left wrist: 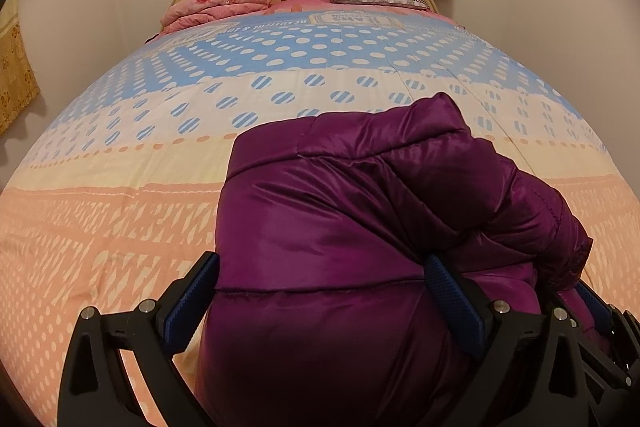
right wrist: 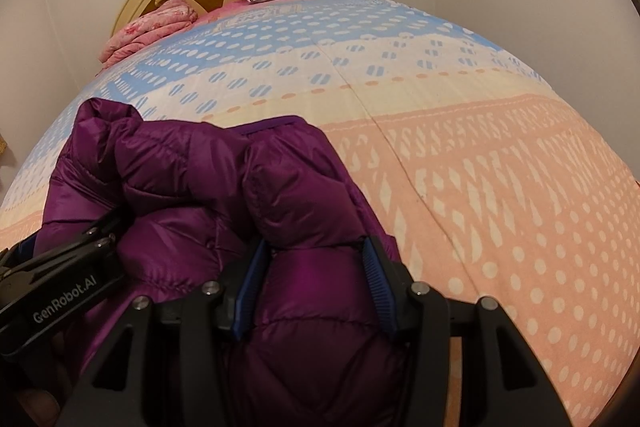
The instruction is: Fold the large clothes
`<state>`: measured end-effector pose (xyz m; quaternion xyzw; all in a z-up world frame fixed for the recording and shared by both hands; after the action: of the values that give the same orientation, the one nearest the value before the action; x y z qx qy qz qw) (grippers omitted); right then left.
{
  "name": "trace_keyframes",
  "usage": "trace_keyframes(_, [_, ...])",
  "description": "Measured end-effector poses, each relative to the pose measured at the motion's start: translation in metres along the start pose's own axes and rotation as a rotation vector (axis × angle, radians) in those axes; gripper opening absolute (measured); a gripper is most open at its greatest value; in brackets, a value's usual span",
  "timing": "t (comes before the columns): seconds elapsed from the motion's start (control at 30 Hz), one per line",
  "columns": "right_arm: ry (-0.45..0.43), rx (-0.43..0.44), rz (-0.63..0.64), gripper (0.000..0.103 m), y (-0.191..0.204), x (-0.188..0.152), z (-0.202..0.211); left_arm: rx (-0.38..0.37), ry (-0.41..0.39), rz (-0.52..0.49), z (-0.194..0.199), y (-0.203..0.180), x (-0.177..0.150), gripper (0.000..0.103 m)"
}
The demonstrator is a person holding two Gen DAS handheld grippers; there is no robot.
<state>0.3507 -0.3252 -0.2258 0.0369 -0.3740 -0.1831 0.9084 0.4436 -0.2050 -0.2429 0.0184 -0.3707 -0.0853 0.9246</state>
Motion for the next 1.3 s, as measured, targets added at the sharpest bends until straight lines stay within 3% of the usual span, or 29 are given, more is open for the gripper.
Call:
trace_keyframes(0.37, [0.009,0.010,-0.004,0.053,-0.005,0.001,-0.001,0.003,0.015,-0.010,-0.002,-0.001,0.001,0.102])
trace_keyframes(0.43, [0.021,0.028,-0.001,0.054,-0.007,0.004,-0.001,-0.042,0.049,-0.025,0.003,0.003,0.001,0.102])
trace_keyframes(0.57, [-0.008,0.104,-0.051,0.077,-0.027,0.003,0.027,-0.147,0.017,-0.007,0.047,0.035,-0.011,0.102])
trace_keyframes(0.67, [-0.019,0.135,-0.110,0.077,-0.047,-0.006,0.040,-0.166,-0.007,-0.009,0.064,0.058,-0.028,0.102])
trace_keyframes(0.83, [0.014,0.169,-0.138,0.077,-0.050,-0.020,0.030,-0.237,0.042,0.022,0.056,0.066,-0.054,0.101])
trace_keyframes(1.0, [0.019,0.194,-0.103,0.073,-0.043,-0.028,0.028,-0.227,-0.013,-0.030,0.062,0.055,-0.060,0.101])
trace_keyframes(1.1, [0.015,0.198,-0.078,0.070,-0.039,-0.031,0.027,-0.271,0.003,-0.032,0.058,0.046,-0.064,0.101])
trace_keyframes(1.13, [0.018,0.206,-0.062,0.065,-0.035,-0.031,0.026,-0.290,0.007,-0.029,0.057,0.044,-0.065,0.101])
trace_keyframes(1.23, [0.027,0.295,-0.072,0.044,-0.031,-0.032,0.025,-0.353,-0.001,-0.048,0.063,0.030,-0.066,0.078])
trace_keyframes(1.3, [0.014,0.345,-0.082,0.036,-0.033,-0.034,0.028,-0.323,-0.028,-0.084,0.071,0.023,-0.067,0.068])
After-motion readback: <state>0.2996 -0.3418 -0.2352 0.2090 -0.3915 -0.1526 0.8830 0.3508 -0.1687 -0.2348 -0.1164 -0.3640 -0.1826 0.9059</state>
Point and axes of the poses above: each gripper's, at about its wrist camera, not at the fingertips, and z roughly against the way its jaws point, y to its left, x to its top, the point moved 4 cm from there along -z, roughly the way its jaws point, and after that the axes turned 6 degrees about x, right-handed, at the moved point
